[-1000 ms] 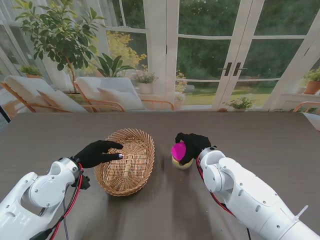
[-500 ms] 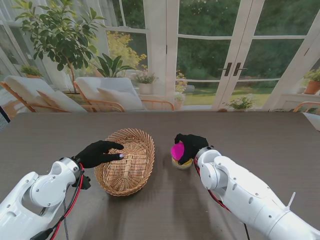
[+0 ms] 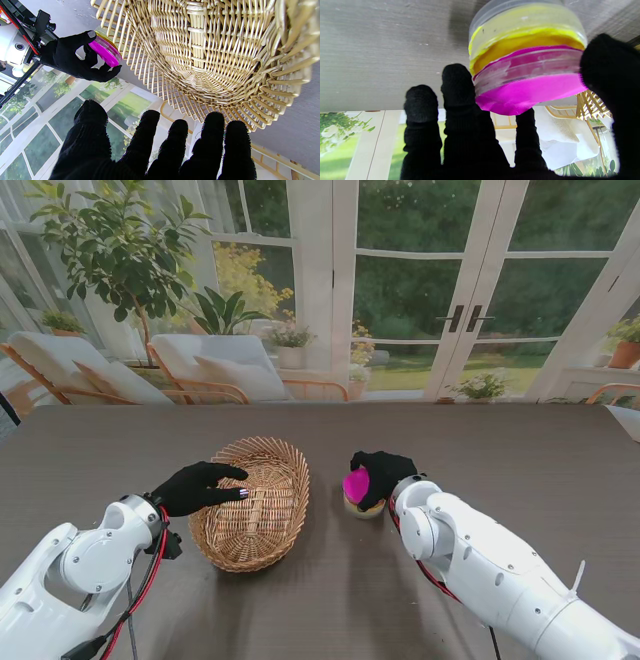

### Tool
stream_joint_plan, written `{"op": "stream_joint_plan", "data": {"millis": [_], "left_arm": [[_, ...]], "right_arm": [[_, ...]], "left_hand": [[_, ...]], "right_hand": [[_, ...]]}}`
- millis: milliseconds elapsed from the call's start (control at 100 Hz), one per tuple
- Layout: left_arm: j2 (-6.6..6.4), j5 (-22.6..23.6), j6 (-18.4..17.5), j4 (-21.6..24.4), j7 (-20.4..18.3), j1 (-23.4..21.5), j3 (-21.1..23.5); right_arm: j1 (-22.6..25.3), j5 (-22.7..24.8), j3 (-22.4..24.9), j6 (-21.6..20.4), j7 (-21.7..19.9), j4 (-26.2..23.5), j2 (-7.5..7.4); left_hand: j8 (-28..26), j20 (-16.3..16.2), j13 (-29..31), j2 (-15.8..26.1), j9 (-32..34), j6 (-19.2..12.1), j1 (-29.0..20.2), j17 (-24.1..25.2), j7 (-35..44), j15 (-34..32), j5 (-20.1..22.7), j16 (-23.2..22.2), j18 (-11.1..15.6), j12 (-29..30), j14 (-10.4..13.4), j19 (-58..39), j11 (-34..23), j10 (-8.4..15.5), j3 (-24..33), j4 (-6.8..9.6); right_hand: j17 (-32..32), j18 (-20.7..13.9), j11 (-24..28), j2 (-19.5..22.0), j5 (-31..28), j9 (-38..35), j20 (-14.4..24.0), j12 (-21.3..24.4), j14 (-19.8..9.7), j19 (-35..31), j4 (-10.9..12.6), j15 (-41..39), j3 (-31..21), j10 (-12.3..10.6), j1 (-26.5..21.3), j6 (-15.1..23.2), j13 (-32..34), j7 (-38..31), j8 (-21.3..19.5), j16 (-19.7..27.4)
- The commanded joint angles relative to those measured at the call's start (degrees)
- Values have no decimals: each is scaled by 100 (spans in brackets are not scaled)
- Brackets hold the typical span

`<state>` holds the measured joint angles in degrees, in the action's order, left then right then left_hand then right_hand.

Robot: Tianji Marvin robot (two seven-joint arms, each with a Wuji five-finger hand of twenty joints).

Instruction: Stack culture dishes into a storage basket

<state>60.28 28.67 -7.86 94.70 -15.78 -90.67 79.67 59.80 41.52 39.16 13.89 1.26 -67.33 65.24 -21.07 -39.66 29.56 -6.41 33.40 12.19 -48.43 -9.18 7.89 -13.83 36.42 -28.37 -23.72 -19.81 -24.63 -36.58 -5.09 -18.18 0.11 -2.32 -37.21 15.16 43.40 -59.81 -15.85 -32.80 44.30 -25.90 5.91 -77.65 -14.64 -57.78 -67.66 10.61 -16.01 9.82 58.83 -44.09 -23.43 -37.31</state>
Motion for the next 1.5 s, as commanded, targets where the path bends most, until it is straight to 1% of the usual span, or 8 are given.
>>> {"op": "stream_joint_plan", "data": {"millis": [0, 120, 370, 990, 1130, 1320, 1390, 1490], "left_arm": [[-3, -18, 16, -8, -120, -1, -7], [-3, -18, 22, -12, -125, 2, -8], [-6, -37, 39, -17, -149, 11, -16], [-21, -65, 77, -20, -238, 27, -27], [-22, -66, 84, -19, -246, 25, -25], [-24, -68, 91, -20, -257, 25, -23], [-25, -69, 93, -17, -262, 23, -20], [-25, -69, 89, -18, -263, 21, -15]], "right_arm": [[22, 37, -15, -3, -115, -44, -9], [26, 95, -29, 7, -167, -80, -31], [49, 181, -22, -2, -215, -129, -63], [109, 383, 5, -49, -354, -259, -144], [121, 390, 17, -58, -356, -272, -147], [144, 401, 69, -89, -409, -352, -163], [152, 433, 89, -86, -411, -377, -168], [209, 488, 176, -89, -430, -486, -187]], "left_hand": [[-25, -68, -76, 316, -28, 34, -156, 57, 30, 86, 39, 30, -69, 79, -100, -145, 45, -40, -95, 171], [-23, -68, -80, 319, -25, 28, -157, 58, 25, 88, 26, 30, -75, 79, -101, -145, 44, -34, -94, 171], [-24, -67, -79, 316, -22, 40, -163, 63, 23, 88, 23, 29, -76, 78, -100, -143, 44, -53, -92, 172], [-24, -71, -81, 330, -26, 36, -160, 62, 24, 89, 27, 28, -69, 78, -107, -138, 46, -50, -95, 172], [-24, -71, -79, 329, -20, 25, -157, 62, 27, 89, 33, 28, -65, 76, -95, -137, 42, -43, -97, 172], [-25, -72, -72, 332, -22, 39, -158, 68, 28, 85, 36, 26, -67, 76, -104, -133, 43, -49, -95, 172], [-23, -74, -71, 331, -20, 36, -156, 62, 23, 84, 25, 24, -66, 76, -100, -136, 43, -42, -97, 172], [-26, -75, -73, 334, -11, 34, -160, 62, 34, 84, 53, 24, -68, 75, -102, -135, 40, -55, -94, 173]], "right_hand": [[-18, 295, 84, 761, -443, 205, -142, -61, 55, 186, 572, 237, -558, -137, -283, 510, -347, -992, -503, 106], [324, 364, 50, 796, -277, 404, -216, -49, 283, 498, 577, 745, -489, -186, -222, 492, -729, -940, -514, 264], [705, 401, -2, 803, 43, 850, -298, -29, 483, 803, 557, 1262, -390, -245, -116, 528, -1220, -837, -525, 416], [1113, 466, -79, 677, 642, 1584, -421, 56, 706, 1222, 442, 2152, -139, -297, 228, 459, -1882, -592, -529, 786], [1233, 484, -54, 794, 946, 1866, -403, 67, 799, 1316, 355, 2537, 24, -292, 514, 400, -2131, -441, -558, 986], [1372, 567, -178, 1125, 1020, 1968, -450, 172, 881, 1533, 298, 2940, 268, -294, 849, 359, -2258, -282, -552, 1214], [1430, 651, -200, 1203, 1045, 1988, -530, 199, 927, 1745, 301, 3160, 333, -296, 900, 334, -2305, -207, -543, 1330], [1647, 858, -263, 1264, 1040, 2015, -857, 262, 1003, 2388, 302, 3606, 388, -273, 947, 299, -2418, -162, -559, 1586]]}}
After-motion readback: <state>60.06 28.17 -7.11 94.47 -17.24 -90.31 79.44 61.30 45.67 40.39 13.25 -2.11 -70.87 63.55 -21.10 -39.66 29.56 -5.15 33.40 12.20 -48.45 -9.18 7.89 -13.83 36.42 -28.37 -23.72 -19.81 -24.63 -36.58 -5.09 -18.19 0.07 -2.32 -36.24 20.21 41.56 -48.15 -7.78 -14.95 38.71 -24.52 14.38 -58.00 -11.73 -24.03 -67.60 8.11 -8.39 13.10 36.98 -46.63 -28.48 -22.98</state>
